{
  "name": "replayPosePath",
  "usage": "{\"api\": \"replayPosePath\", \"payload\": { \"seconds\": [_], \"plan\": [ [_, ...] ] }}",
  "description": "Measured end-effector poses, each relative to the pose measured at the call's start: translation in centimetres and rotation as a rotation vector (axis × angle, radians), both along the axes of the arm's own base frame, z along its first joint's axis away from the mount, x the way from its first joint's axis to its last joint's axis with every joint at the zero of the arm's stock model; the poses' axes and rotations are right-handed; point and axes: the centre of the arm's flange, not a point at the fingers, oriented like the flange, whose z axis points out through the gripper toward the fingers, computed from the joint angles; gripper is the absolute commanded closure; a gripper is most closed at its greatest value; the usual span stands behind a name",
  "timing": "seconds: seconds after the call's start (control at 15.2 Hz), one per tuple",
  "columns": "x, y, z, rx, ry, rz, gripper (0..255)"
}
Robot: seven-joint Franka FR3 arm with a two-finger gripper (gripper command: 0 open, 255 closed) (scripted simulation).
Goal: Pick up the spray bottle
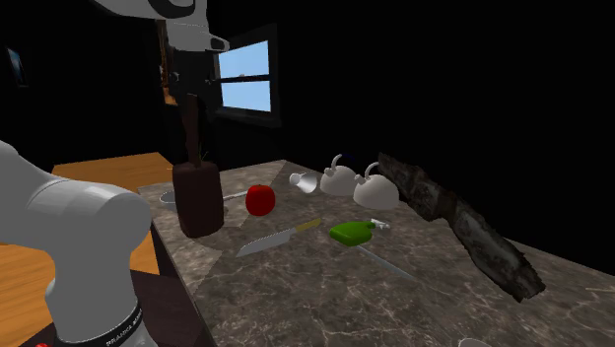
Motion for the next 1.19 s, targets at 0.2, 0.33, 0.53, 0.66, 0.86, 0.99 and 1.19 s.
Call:
{"api": "replayPosePath", "payload": {
  "seconds": [0.2, 0.33, 0.53, 0.66, 0.86, 0.99, 1.19],
  "plan": [
    [0.7, -1.0, -0.9, -0.003, 0.004, -0.004, 0],
    [2.0, -2.7, -2.4, -0.007, 0.009, -0.010, 0],
    [3.8, -4.9, -4.6, -0.014, 0.017, -0.020, 0],
    [4.8, -6.5, -6.3, -0.019, 0.023, -0.026, 0],
    [6.7, -9.1, -8.5, -0.026, 0.032, -0.036, 0],
    [8.0, -10.5, -10.2, -0.032, 0.037, -0.042, 0],
    [9.9, -13.1, -12.5, -0.039, 0.046, -0.052, 0]
  ]
}}
